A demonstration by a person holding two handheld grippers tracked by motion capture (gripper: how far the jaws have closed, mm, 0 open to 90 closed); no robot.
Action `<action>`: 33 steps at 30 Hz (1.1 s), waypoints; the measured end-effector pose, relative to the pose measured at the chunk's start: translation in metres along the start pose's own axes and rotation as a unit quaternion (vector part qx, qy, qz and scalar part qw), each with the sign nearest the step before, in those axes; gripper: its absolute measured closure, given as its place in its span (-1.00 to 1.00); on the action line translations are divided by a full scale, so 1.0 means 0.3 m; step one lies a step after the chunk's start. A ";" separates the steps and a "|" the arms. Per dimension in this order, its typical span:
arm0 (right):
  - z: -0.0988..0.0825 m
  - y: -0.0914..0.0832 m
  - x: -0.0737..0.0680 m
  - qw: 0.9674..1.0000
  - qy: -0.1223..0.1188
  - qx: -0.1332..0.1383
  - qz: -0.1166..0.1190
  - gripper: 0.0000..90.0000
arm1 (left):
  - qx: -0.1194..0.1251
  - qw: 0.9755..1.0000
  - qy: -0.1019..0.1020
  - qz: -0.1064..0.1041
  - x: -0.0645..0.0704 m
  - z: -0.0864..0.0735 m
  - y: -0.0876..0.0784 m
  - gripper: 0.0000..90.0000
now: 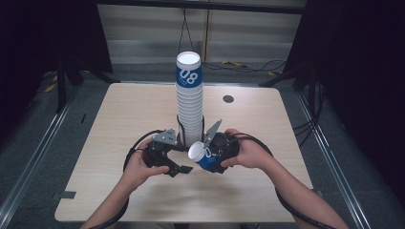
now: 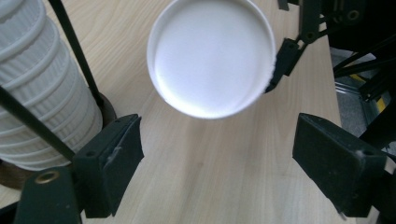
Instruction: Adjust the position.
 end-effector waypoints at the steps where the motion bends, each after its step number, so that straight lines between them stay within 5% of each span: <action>1: 0.003 0.004 -0.001 1.000 -0.003 0.000 0.002 -0.48 | -0.002 1.000 0.000 -0.002 0.001 -0.002 -0.001 -0.65; 22: 0.061 0.028 -0.025 0.999 -0.030 -0.016 0.014 -0.48 | 0.023 0.999 -0.010 -0.026 0.018 0.025 0.005 -0.65; 33: 0.063 0.028 -0.027 0.999 -0.032 -0.014 0.018 -0.48 | 0.016 0.999 -0.014 -0.042 0.013 0.028 0.044 -0.63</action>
Point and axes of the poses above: each handheld gripper's, and its own axes: y roughly forward along the jaws, z roughly out of its top, x roughly to its right, the point moved 7 cm from there along y, roughly forward along the jaws, and after that the axes turned 10 degrees about z, right-handed, at the moved point
